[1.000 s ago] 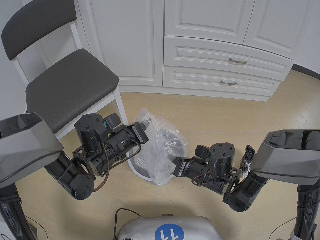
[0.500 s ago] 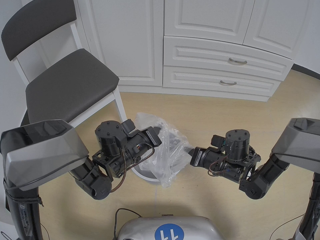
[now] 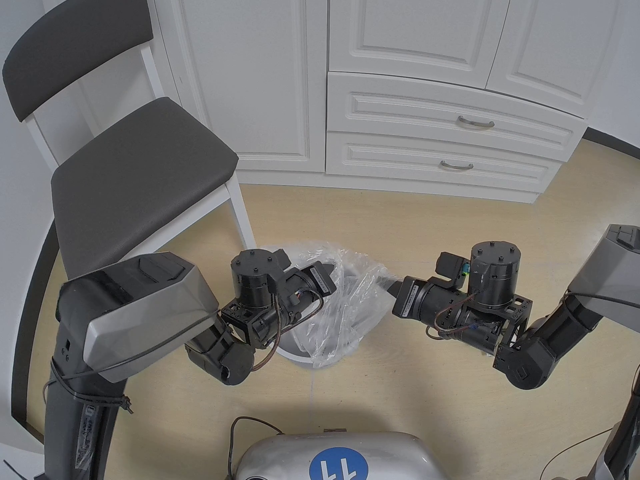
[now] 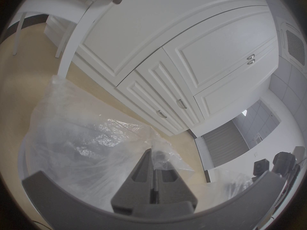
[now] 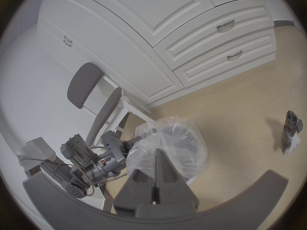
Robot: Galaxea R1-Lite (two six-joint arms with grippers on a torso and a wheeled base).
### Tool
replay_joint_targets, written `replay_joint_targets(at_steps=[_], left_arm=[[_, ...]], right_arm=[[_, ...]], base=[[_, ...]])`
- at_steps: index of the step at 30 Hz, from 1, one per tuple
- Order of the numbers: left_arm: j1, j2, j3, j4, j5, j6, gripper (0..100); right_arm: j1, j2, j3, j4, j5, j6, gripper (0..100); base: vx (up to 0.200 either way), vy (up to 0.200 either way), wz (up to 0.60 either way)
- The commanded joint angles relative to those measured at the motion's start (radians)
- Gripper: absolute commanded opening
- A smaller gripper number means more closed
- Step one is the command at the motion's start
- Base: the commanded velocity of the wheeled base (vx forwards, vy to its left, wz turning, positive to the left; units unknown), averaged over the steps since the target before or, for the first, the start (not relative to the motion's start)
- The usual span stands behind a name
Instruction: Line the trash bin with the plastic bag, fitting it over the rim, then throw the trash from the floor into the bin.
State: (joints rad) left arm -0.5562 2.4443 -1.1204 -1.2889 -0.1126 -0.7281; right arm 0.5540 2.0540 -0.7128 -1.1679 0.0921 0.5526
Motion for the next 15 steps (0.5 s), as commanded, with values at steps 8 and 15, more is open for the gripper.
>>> replay_joint_targets(at_steps=[8,15], left_arm=[[-0.005,0.13,-0.19,0.192,0.022,-0.001,0],[-0.008,0.165,-0.343,0.385,0.033,0.006,0]], right_arm=[[0.055,0.046,-0.001,-0.059,-0.008,0.007,0],[0.081,0.104,0.018,-0.23,-0.034,0.012,0]], base=[[0.0,0.0,0.0],[0.0,0.0,0.0]])
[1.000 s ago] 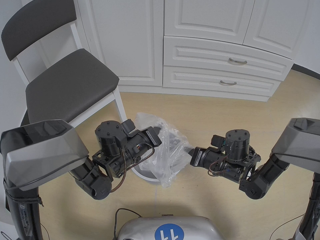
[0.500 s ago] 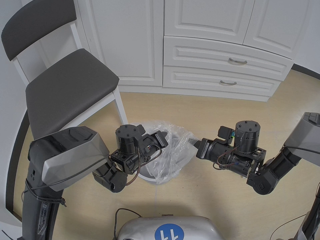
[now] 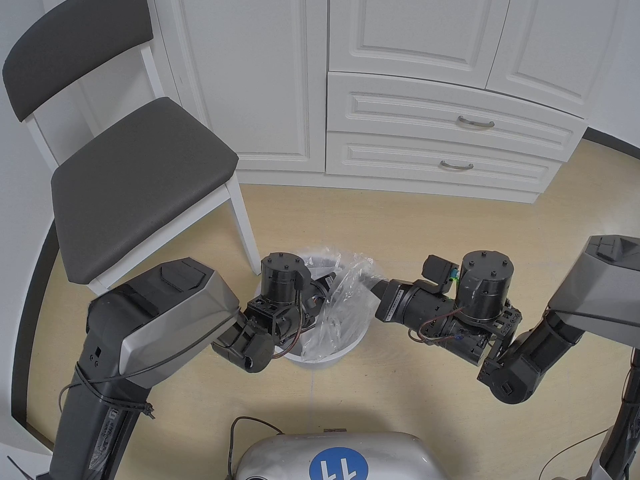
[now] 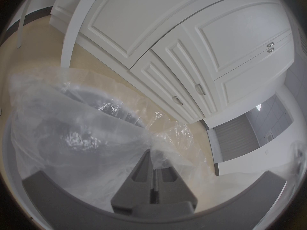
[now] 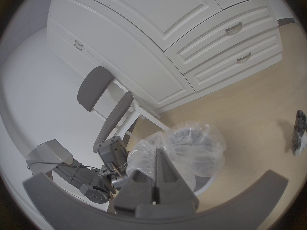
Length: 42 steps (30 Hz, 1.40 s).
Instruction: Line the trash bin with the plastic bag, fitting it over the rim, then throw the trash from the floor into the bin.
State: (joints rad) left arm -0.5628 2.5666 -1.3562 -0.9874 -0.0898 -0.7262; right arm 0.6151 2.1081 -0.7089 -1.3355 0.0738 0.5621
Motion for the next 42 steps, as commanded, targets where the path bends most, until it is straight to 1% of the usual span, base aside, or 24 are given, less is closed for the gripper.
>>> replay_joint_targets(at_steps=[1,3,7,10,11,12,17,21,23,29,35,36,39,42], left_arm=[[-0.002,0.055,-0.141,0.124,0.027,0.005,0],[-0.002,0.069,-0.185,0.178,0.044,0.007,0],[-0.011,0.09,-0.247,0.27,0.053,0.007,0],[-0.028,0.093,-0.251,0.293,0.067,0.008,0],[-0.049,0.103,-0.256,0.305,0.101,0.013,0],[-0.055,0.107,-0.258,0.309,0.111,0.014,0],[-0.062,0.11,-0.265,0.363,0.131,0.027,0],[-0.058,0.112,-0.278,0.435,0.163,0.027,0],[-0.057,0.11,-0.278,0.446,0.174,0.027,0],[-0.029,0.08,-0.274,0.44,0.179,0.025,0],[0.015,-0.034,-0.204,0.434,0.177,0.025,0],[0.032,-0.083,-0.155,0.431,0.177,0.028,0],[0.044,-0.171,-0.052,0.429,0.179,0.036,0],[0.055,-0.272,0.054,0.389,0.177,0.036,0]], right_arm=[[0.025,0.059,0.014,-0.073,-0.017,0.002,0],[0.032,0.062,0.014,-0.076,-0.017,0.004,0],[0.038,0.081,0.011,-0.08,-0.017,0.004,0],[0.04,0.089,0.013,-0.091,-0.017,0.004,0],[0.04,0.098,0.013,-0.106,-0.019,0.004,0],[0.038,0.101,0.014,-0.109,-0.019,0.004,0],[0.046,0.109,0.016,-0.113,-0.017,0.004,0],[0.051,0.119,0.014,-0.114,-0.017,0.005,0],[0.051,0.127,0.011,-0.123,-0.017,0.007,0],[0.051,0.179,0.016,-0.228,-0.019,0.005,0],[0.045,0.181,0.013,-0.232,-0.017,0.005,0],[0.043,0.182,0.008,-0.231,-0.017,0.005,0],[0.043,0.194,0.0,-0.234,-0.016,0.007,0],[0.046,0.22,-0.023,-0.235,-0.017,0.01,0]], base=[[0.0,0.0,0.0],[0.0,0.0,0.0],[0.0,0.0,0.0],[0.0,0.0,0.0],[0.0,0.0,0.0],[0.0,0.0,0.0],[0.0,0.0,0.0],[0.0,0.0,0.0],[0.0,0.0,0.0],[0.0,0.0,0.0],[0.0,0.0,0.0],[0.0,0.0,0.0],[0.0,0.0,0.0],[0.0,0.0,0.0]])
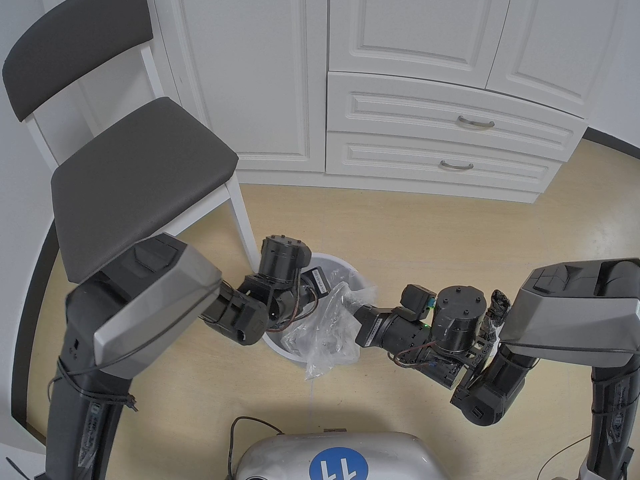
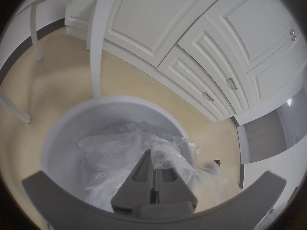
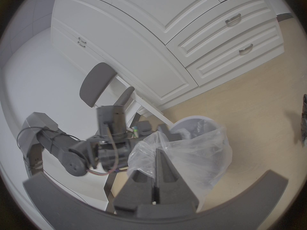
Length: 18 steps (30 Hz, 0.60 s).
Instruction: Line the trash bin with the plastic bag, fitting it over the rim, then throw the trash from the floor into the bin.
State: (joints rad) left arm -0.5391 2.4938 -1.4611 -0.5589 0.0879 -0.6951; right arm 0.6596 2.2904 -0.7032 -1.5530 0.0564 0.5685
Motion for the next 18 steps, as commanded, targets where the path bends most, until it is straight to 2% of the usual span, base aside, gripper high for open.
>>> replay_joint_targets(at_steps=[1,2,8,18], left_arm=[[0.031,-0.204,0.165,-0.042,0.0,0.005,0],[0.044,-0.26,0.234,-0.081,0.0,0.003,0],[0.099,-0.389,0.4,-0.18,0.0,0.003,0],[0.177,-0.494,0.597,-0.288,-0.014,0.031,0]], right_arm=[[0.003,0.04,-0.03,-0.018,0.0,0.004,0],[0.006,0.061,-0.05,-0.018,-0.001,0.021,0],[0.035,0.084,-0.142,-0.018,-0.036,0.077,0],[0.069,0.161,-0.282,-0.015,-0.003,0.07,0]], base=[[0.0,0.0,0.0],[0.0,0.0,0.0],[0.0,0.0,0.0],[0.0,0.0,0.0]])
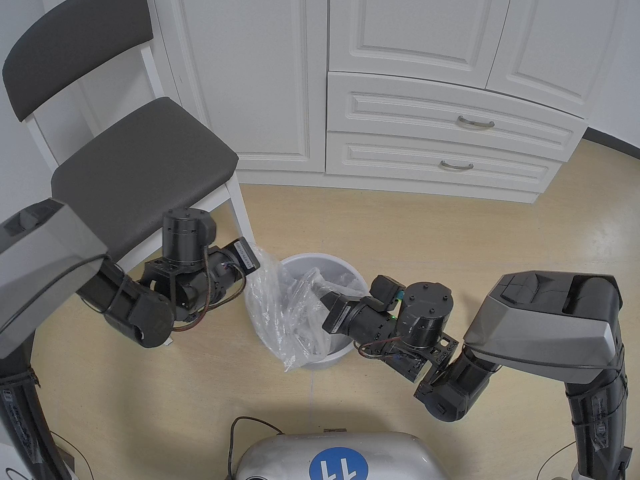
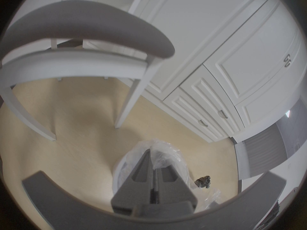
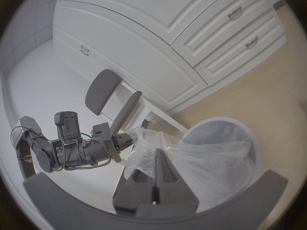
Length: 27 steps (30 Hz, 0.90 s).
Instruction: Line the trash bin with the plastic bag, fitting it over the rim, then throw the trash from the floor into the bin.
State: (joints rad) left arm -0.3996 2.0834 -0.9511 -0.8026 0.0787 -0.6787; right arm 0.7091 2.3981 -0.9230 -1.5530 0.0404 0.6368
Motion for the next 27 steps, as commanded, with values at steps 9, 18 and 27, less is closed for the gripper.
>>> replay_joint_targets(at_steps=[9,18,27], left_arm=[[0.034,-0.003,0.147,-0.211,-0.01,0.011,0],[0.01,0.023,0.173,-0.29,-0.007,0.002,0],[-0.056,0.084,0.192,-0.425,0.003,0.001,0]], right_arm=[[0.006,0.127,-0.106,-0.018,0.015,0.004,0],[-0.028,0.204,-0.125,-0.018,0.015,0.04,0],[-0.099,0.257,-0.203,-0.018,0.015,0.04,0]], base=[[0.0,0.0,0.0],[0.0,0.0,0.0],[0.0,0.0,0.0]])
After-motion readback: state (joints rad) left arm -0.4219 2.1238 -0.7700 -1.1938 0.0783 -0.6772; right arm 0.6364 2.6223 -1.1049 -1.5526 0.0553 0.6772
